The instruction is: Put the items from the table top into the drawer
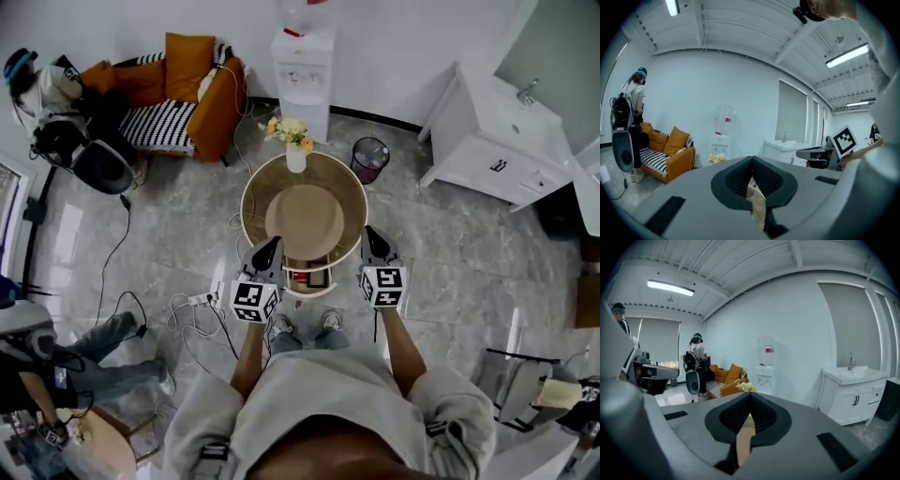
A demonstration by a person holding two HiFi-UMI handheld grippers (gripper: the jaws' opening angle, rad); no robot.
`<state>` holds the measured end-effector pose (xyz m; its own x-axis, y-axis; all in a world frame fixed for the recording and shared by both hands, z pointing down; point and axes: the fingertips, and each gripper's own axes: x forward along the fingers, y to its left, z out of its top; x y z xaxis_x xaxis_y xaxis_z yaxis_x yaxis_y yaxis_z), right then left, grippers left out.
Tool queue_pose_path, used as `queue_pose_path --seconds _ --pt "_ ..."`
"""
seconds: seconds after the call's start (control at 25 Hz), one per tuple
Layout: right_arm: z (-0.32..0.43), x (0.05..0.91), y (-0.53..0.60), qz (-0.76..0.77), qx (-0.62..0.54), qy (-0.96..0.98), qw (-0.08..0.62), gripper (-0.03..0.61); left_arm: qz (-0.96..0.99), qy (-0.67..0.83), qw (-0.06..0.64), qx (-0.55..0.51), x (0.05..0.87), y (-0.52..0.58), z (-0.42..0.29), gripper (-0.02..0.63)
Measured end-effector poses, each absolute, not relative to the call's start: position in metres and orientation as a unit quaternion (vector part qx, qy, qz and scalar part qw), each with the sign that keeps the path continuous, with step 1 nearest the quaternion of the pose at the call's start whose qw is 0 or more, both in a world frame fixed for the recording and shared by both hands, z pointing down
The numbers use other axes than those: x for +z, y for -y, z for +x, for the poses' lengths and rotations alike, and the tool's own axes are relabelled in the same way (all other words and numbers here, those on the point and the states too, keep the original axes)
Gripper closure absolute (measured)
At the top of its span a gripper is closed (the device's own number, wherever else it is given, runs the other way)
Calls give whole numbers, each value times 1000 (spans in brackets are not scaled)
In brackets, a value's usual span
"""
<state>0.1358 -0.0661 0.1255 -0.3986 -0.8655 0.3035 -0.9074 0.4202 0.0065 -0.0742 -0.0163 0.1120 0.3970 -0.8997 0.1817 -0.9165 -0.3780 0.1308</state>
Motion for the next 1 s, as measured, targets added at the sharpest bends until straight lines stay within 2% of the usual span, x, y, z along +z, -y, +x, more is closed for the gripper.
queue_pose_path --seconds 0.32,0.64,1.0 --pt "145 87 50 544 58 830 112 555 819 570 63 26 63 6 -102 598" --pt "142 50 63 568 53 815 100 555 814 578 54 25 33 22 -140 598" --pt "151 57 41 573 51 813 95 555 810 585 40 12 24 10 -141 598"
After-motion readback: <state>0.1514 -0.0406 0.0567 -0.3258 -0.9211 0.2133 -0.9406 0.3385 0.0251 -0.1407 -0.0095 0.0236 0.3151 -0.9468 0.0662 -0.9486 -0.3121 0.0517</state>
